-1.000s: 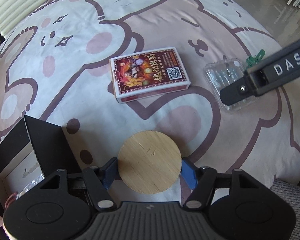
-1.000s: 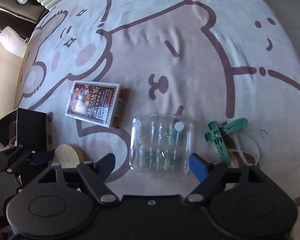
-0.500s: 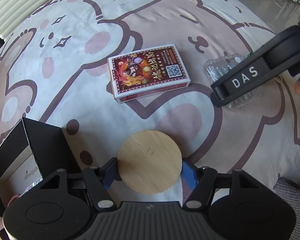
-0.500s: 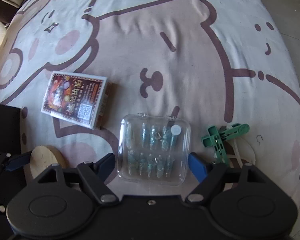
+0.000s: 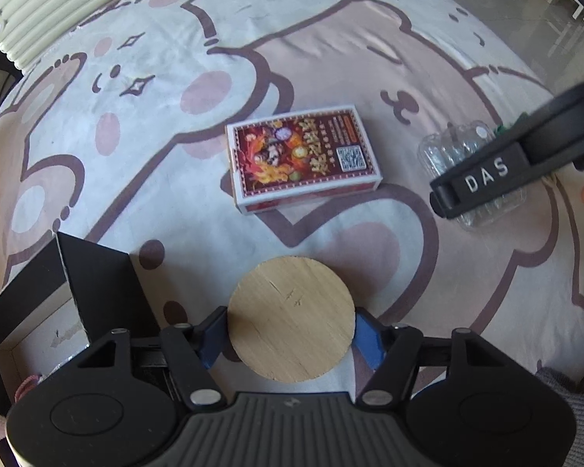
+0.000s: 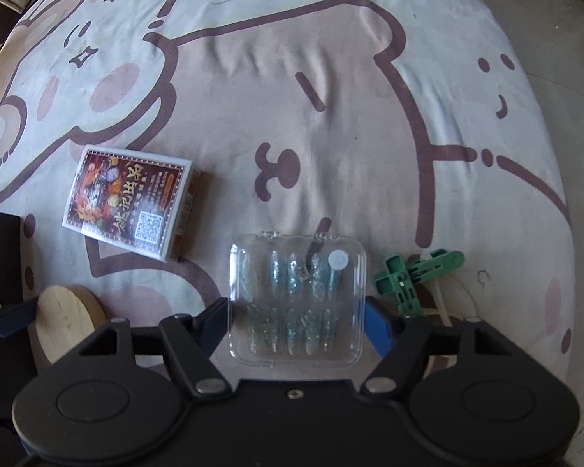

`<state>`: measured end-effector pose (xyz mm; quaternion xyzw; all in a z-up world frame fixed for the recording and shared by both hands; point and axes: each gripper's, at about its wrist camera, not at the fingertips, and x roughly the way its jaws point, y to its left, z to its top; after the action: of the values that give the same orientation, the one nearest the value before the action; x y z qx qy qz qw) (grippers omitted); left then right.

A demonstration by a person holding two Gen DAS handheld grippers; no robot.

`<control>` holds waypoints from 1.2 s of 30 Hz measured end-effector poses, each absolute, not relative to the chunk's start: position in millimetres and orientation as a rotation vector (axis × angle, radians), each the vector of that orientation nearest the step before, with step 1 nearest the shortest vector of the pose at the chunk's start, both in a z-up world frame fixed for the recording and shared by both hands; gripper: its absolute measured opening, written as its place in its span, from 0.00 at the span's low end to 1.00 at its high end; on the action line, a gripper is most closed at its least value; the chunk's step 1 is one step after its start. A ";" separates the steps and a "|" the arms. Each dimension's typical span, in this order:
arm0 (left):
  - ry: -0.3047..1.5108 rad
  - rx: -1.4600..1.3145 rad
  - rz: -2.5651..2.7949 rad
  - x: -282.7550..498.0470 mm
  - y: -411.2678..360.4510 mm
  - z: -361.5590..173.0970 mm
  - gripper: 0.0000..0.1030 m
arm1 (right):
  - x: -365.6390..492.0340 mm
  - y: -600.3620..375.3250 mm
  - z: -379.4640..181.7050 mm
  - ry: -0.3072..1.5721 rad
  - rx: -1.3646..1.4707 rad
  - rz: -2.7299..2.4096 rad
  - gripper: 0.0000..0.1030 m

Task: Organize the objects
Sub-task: 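Lift the disc with the left tool while the right tool carries the plastic box toward the black box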

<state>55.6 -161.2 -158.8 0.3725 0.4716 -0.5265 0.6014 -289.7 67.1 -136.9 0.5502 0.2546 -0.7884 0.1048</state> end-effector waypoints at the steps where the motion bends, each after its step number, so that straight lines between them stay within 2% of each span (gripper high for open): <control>1: 1.088 0.849 -1.222 55.6 -159.5 -157.0 0.66 | -289.2 68.9 -133.5 0.736 1.614 -2.325 0.71; 27: 0.883 0.494 -1.122 56.9 -105.1 -48.2 0.66 | -218.4 87.1 -28.8 0.481 1.175 -2.465 0.71; 36: 0.831 0.425 -1.098 50.4 -86.5 -23.6 0.66 | -193.3 93.1 -6.5 0.471 1.065 -2.485 0.71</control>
<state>50.4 -86.5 -23.6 0.1946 0.3806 -0.5026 0.7514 -193.3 93.1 -6.5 0.3805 0.1682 -0.8877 0.1971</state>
